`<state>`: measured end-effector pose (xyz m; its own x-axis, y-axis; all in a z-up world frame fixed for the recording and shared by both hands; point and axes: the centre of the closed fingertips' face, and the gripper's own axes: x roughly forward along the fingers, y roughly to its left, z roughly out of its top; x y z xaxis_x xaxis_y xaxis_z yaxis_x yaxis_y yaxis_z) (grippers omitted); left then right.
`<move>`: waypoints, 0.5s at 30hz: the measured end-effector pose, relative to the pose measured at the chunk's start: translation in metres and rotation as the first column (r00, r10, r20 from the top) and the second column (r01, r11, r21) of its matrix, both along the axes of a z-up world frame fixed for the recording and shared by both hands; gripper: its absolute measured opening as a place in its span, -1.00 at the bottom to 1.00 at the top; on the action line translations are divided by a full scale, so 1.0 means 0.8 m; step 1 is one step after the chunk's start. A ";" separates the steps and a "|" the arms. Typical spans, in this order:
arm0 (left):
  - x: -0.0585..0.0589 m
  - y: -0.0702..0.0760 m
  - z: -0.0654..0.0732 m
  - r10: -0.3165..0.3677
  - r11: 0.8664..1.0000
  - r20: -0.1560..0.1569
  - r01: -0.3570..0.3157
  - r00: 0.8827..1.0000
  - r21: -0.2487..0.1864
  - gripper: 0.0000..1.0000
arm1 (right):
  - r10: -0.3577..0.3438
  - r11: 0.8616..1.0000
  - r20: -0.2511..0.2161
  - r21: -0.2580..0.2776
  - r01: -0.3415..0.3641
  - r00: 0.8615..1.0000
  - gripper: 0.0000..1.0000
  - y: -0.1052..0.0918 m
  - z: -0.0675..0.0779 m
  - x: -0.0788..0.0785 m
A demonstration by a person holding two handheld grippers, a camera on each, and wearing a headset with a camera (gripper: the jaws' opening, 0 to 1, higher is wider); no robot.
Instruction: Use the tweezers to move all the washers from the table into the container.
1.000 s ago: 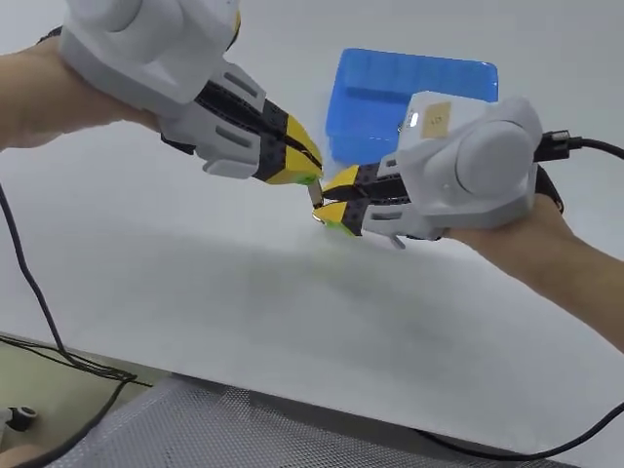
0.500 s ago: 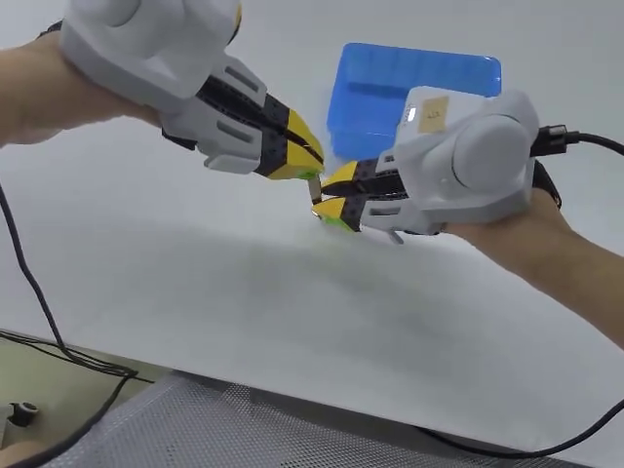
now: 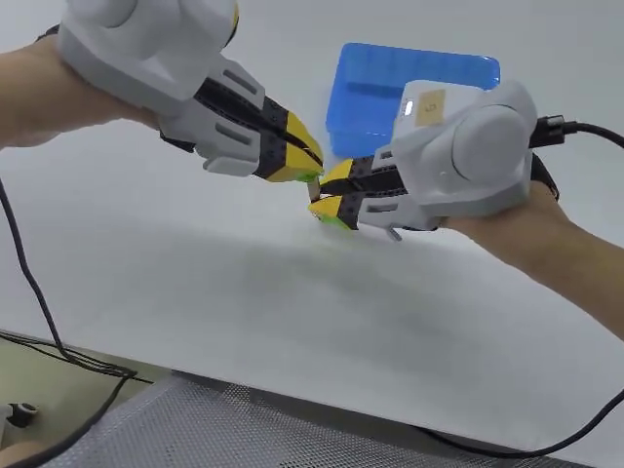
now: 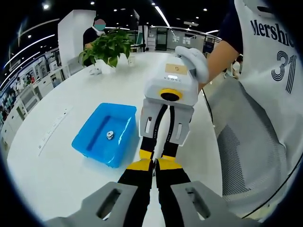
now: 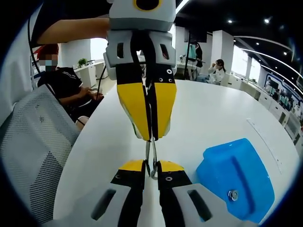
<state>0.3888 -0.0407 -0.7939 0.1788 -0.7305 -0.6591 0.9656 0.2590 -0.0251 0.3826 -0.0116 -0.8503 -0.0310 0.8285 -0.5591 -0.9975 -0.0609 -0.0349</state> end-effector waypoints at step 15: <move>-0.001 0.000 0.007 -0.003 1.000 -0.007 0.002 1.000 -0.005 -0.87 | 0.002 1.000 0.012 -0.005 -0.002 1.000 -0.81 -0.006 0.008 -0.003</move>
